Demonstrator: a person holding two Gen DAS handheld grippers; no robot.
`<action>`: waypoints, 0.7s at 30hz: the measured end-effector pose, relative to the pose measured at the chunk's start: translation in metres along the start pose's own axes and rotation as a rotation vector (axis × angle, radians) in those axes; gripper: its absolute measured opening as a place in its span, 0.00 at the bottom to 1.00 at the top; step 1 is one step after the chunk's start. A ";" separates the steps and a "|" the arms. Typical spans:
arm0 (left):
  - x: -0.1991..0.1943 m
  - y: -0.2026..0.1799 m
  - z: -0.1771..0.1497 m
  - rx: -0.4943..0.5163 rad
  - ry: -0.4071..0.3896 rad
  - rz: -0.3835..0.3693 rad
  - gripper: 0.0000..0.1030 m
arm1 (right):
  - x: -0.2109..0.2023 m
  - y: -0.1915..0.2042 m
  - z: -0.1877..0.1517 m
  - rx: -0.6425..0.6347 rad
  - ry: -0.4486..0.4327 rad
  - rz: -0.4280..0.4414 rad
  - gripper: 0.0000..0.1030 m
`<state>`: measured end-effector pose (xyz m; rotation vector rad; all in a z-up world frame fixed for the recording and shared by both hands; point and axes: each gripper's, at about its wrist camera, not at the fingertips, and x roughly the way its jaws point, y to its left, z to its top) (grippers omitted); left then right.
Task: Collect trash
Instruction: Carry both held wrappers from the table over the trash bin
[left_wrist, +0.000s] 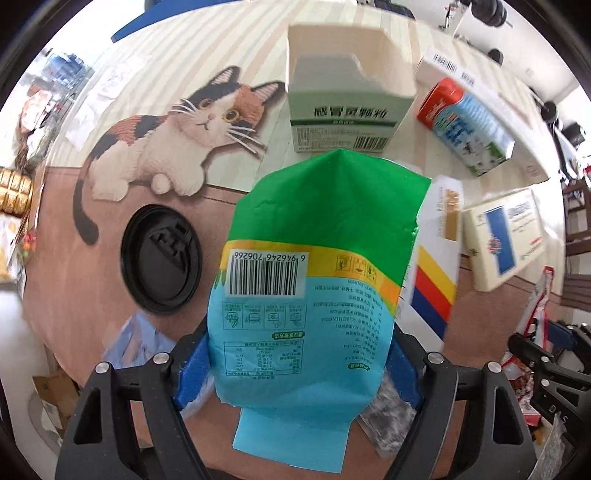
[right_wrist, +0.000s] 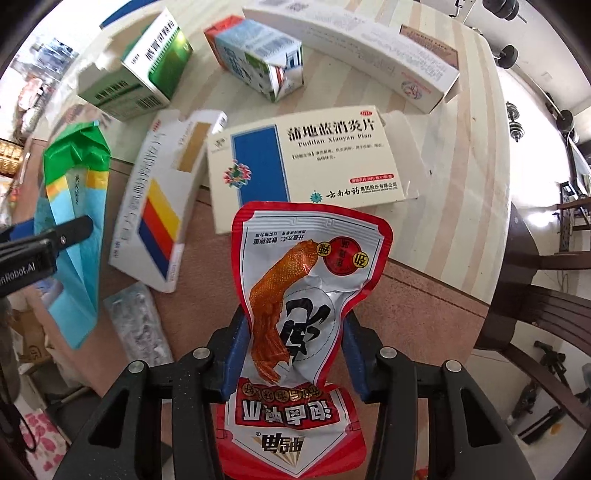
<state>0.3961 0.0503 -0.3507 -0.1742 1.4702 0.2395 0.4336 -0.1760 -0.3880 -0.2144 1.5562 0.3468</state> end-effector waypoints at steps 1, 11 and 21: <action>-0.007 0.002 -0.004 -0.012 -0.012 -0.005 0.78 | -0.007 0.001 0.000 0.001 -0.005 0.005 0.47; -0.097 0.034 -0.052 -0.187 -0.175 -0.017 0.78 | -0.076 0.023 -0.012 -0.055 -0.075 0.075 0.47; -0.150 0.109 -0.160 -0.354 -0.298 -0.026 0.78 | -0.121 0.132 -0.081 -0.210 -0.145 0.128 0.47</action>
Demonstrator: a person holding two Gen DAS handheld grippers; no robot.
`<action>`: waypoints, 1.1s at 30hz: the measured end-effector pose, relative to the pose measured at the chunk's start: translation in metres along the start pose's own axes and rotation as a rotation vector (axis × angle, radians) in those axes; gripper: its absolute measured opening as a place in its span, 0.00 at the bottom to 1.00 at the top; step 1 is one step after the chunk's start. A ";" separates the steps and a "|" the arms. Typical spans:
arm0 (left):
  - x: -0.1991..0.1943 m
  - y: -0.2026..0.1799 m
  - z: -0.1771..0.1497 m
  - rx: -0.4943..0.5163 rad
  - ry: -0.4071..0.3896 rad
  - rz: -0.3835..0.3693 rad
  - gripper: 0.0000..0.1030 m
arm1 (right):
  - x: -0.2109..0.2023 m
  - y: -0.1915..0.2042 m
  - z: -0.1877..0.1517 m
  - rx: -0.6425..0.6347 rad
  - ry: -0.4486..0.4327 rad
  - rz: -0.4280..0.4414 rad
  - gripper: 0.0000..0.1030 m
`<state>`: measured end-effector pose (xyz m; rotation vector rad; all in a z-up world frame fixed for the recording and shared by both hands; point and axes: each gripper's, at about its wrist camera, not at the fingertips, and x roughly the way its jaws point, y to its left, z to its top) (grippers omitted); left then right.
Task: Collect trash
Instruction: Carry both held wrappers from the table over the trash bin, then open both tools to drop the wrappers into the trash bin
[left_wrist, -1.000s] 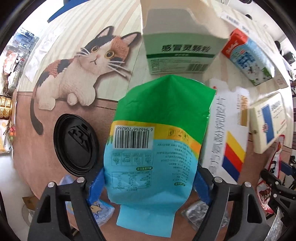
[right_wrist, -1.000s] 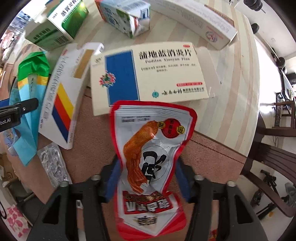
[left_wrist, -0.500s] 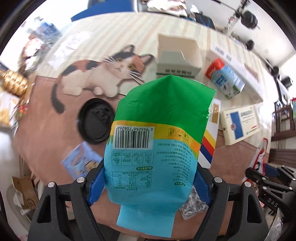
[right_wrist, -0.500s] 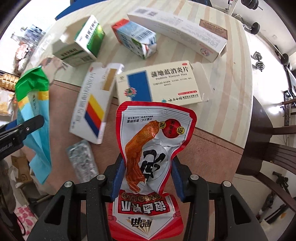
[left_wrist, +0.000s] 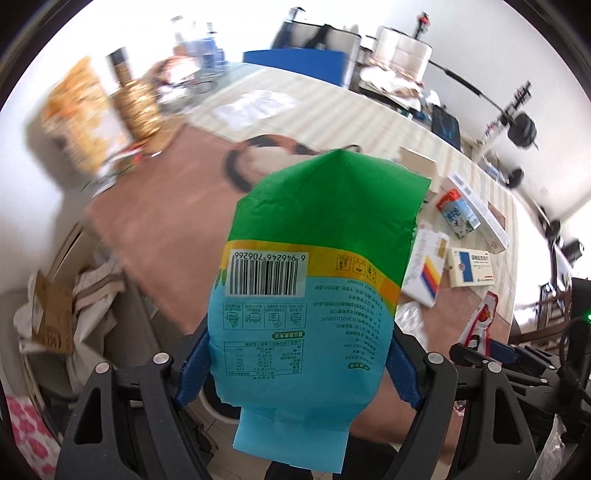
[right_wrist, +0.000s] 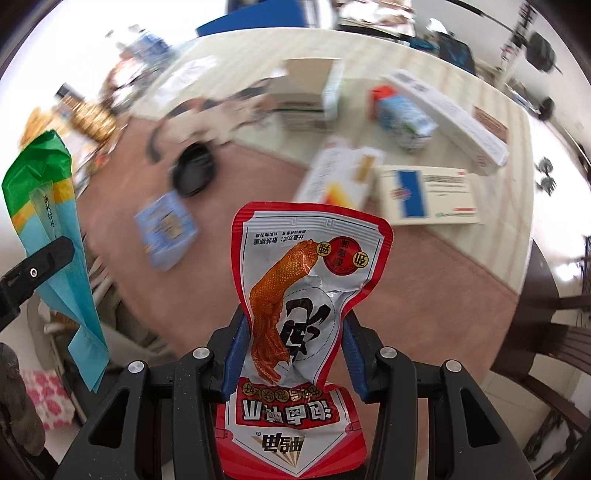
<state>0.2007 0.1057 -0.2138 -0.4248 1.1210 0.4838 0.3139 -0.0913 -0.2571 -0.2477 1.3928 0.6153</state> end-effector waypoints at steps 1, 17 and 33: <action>-0.007 0.015 -0.011 -0.017 -0.003 0.002 0.78 | 0.001 0.015 -0.010 -0.016 0.001 0.006 0.47; 0.188 0.247 -0.240 -0.467 0.318 -0.022 0.78 | 0.265 0.181 -0.187 -0.152 0.285 0.111 0.48; 0.441 0.293 -0.349 -0.595 0.452 -0.023 0.98 | 0.546 0.170 -0.221 -0.215 0.408 0.121 0.76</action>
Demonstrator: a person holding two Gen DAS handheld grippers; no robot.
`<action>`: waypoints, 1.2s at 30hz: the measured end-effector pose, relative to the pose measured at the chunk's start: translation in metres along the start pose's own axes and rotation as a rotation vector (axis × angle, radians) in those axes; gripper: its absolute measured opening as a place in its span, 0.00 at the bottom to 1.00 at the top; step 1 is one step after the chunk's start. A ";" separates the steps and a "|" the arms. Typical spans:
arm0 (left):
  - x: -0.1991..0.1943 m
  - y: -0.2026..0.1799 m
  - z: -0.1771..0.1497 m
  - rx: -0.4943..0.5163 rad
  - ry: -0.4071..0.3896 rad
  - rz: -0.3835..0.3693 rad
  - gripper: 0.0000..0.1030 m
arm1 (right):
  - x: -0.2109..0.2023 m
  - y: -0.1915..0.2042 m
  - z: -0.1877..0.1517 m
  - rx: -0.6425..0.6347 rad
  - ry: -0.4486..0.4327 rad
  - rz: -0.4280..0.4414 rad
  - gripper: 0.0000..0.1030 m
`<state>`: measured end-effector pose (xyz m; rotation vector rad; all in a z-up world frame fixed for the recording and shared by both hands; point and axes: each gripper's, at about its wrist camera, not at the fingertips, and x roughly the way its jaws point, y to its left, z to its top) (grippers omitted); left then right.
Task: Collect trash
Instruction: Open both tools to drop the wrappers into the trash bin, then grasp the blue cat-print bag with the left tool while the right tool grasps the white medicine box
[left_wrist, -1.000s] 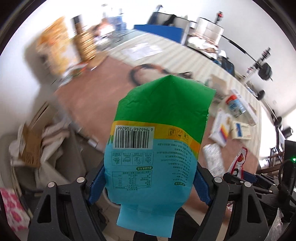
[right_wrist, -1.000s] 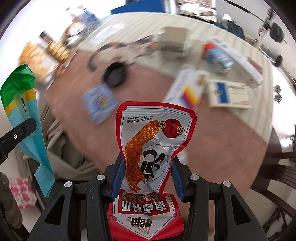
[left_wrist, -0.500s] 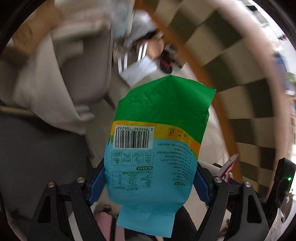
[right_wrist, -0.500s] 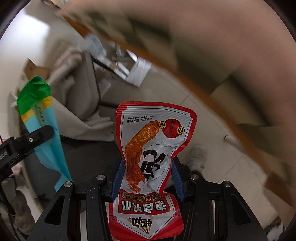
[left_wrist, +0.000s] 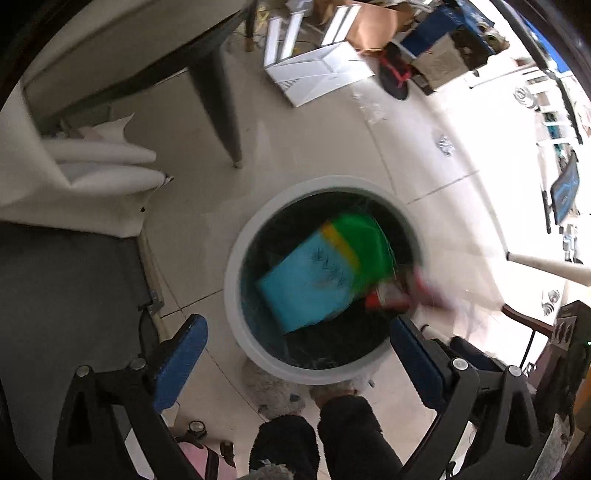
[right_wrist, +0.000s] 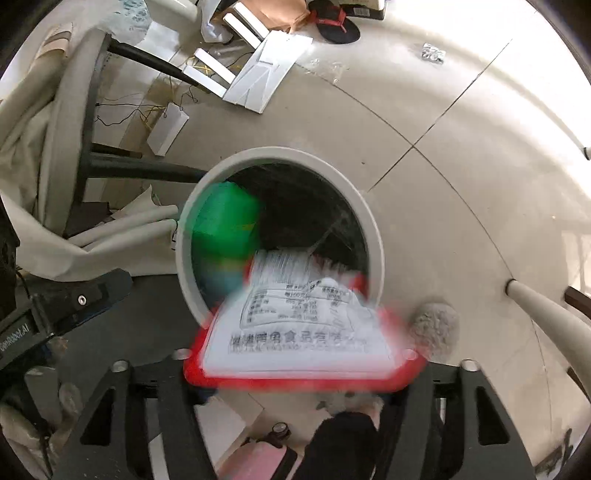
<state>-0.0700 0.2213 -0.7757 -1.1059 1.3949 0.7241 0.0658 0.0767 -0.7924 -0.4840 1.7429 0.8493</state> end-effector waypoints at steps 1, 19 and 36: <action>-0.002 0.003 -0.004 -0.002 -0.014 0.006 0.98 | 0.002 0.001 -0.001 -0.016 -0.003 -0.018 0.86; -0.128 -0.001 -0.073 0.024 -0.115 0.173 0.98 | -0.115 0.052 -0.031 -0.164 -0.082 -0.303 0.96; -0.326 -0.030 -0.150 0.049 -0.206 0.147 0.98 | -0.332 0.113 -0.107 -0.167 -0.175 -0.216 0.96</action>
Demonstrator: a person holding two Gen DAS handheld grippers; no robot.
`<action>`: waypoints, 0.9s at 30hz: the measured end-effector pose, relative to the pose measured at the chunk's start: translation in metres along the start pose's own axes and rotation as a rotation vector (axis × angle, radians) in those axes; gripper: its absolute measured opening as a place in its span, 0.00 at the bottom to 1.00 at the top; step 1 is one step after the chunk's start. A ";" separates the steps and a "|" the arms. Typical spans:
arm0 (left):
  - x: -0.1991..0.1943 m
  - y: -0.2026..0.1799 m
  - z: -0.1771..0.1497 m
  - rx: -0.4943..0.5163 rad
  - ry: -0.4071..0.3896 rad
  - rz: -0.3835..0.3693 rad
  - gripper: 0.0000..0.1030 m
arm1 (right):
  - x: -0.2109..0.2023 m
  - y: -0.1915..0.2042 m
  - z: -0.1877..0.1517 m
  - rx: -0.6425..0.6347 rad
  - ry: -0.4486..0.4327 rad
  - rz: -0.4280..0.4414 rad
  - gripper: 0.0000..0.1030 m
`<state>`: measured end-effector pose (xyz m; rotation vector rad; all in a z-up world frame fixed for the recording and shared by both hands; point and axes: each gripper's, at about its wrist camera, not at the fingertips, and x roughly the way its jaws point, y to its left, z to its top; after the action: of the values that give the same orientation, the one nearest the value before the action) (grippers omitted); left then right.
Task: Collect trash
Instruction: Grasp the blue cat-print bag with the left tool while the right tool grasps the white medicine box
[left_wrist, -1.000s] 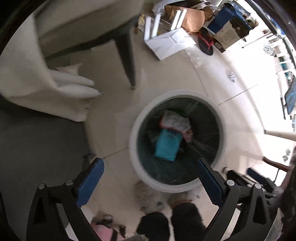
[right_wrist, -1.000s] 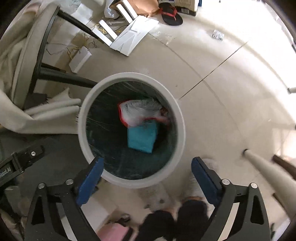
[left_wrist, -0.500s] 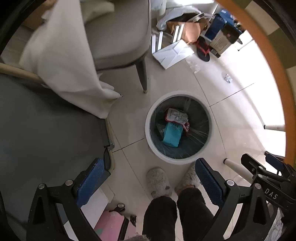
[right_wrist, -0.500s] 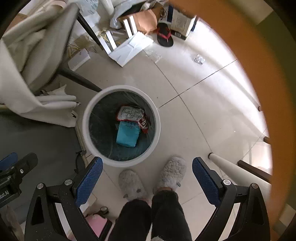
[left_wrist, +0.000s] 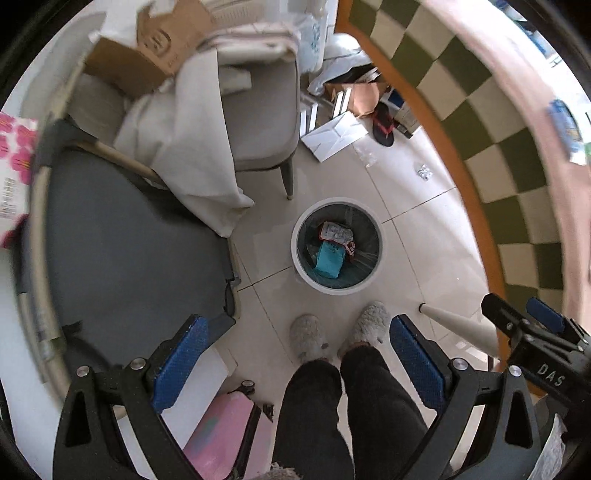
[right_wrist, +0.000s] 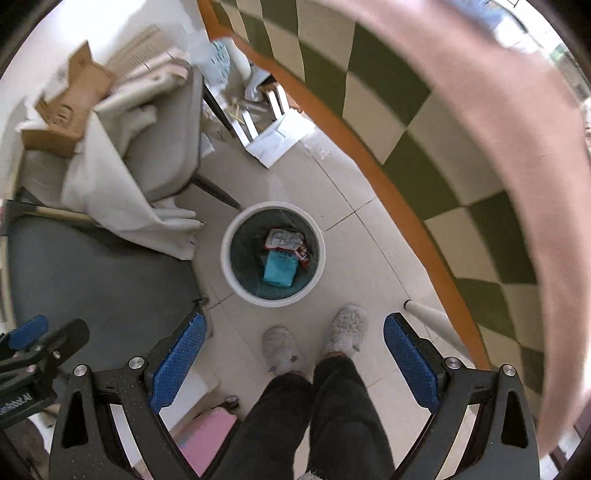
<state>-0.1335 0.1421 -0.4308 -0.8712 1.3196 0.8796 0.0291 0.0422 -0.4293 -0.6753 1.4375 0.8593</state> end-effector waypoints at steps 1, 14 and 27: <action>-0.014 -0.002 -0.002 0.010 -0.011 0.004 0.98 | -0.015 -0.001 -0.002 0.008 -0.004 0.014 0.96; -0.160 -0.123 0.054 0.242 -0.269 -0.054 1.00 | -0.181 -0.132 0.021 0.365 -0.178 0.058 0.96; -0.088 -0.327 0.175 0.259 -0.032 -0.119 0.99 | -0.137 -0.367 0.123 0.752 -0.080 -0.038 0.96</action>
<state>0.2318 0.1590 -0.3233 -0.7212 1.3066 0.6116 0.4100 -0.0704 -0.3252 -0.0935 1.5244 0.2610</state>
